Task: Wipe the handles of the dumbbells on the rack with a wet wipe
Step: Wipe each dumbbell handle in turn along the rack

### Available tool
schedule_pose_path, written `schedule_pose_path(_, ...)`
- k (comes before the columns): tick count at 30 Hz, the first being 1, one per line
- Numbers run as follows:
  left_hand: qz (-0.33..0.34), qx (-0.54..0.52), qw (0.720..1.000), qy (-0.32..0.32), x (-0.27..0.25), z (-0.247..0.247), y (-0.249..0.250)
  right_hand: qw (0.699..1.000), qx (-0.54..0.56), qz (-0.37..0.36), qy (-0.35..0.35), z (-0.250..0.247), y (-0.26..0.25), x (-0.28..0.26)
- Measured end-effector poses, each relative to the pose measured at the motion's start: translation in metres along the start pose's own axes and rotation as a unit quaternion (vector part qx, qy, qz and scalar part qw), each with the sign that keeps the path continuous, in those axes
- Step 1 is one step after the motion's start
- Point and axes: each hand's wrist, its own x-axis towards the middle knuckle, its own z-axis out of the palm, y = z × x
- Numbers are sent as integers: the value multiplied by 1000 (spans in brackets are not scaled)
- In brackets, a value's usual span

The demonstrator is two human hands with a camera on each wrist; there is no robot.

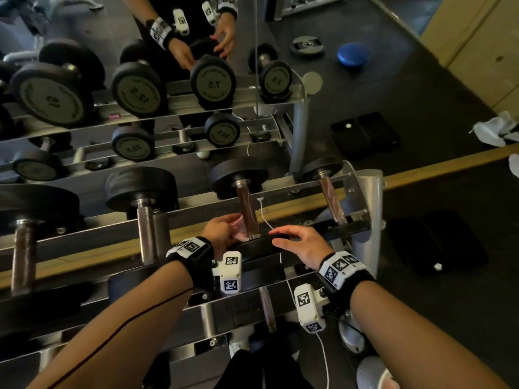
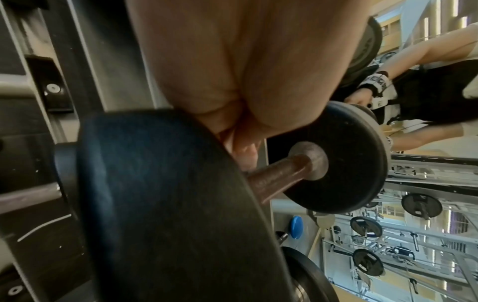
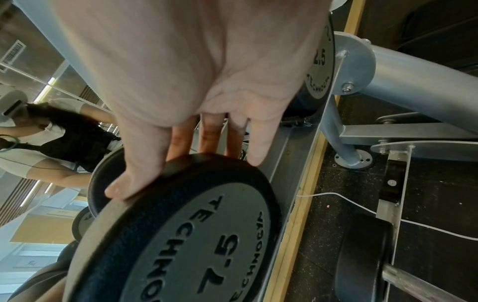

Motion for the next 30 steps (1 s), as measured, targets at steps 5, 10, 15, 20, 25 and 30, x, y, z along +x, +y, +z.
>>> schedule_pose_path(5,-17,20,999,-48,-8,-8,3,1000,-4,-4,-2,-1,0,0)
schedule_pose_path(10,-17,-15,999,-42,-10,-18,4,1000,2,-4,-5,-1,3,2)
schedule_pose_path(15,0,-27,1000,-16,-3,3,8,1000,10,3,-3,-2,6,5)
schedule_pose_path(20,-25,-44,998,-22,-6,0,9,1000,30,0,-1,0,8,4)
schedule_pose_path(25,-29,-69,997,-16,-11,-25,15,1000,18,-5,0,-2,8,6)
schedule_pose_path(30,-14,-112,993,29,-4,-9,20,1000,18,1,-2,-2,7,5)
